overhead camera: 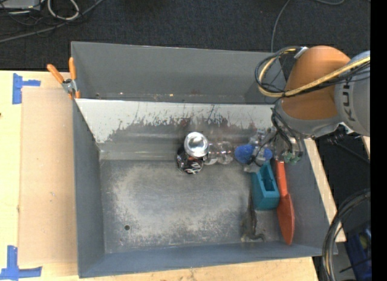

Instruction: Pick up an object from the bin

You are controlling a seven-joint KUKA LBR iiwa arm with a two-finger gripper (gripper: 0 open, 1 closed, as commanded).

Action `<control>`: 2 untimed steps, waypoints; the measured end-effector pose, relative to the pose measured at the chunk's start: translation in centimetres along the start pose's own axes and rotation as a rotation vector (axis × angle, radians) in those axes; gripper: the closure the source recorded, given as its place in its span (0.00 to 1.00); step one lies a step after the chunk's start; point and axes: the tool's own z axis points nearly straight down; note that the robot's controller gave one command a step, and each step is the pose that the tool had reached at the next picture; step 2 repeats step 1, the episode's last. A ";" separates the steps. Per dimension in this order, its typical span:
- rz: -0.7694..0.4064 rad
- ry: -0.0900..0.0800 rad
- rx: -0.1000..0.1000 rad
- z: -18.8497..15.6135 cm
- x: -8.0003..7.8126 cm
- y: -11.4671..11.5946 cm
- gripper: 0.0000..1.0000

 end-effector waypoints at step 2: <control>-0.001 0.003 0.000 -1.5 0.1 0.0 1.00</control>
Offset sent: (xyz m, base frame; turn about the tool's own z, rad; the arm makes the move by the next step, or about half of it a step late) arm -0.0003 -0.0001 0.0132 -0.0004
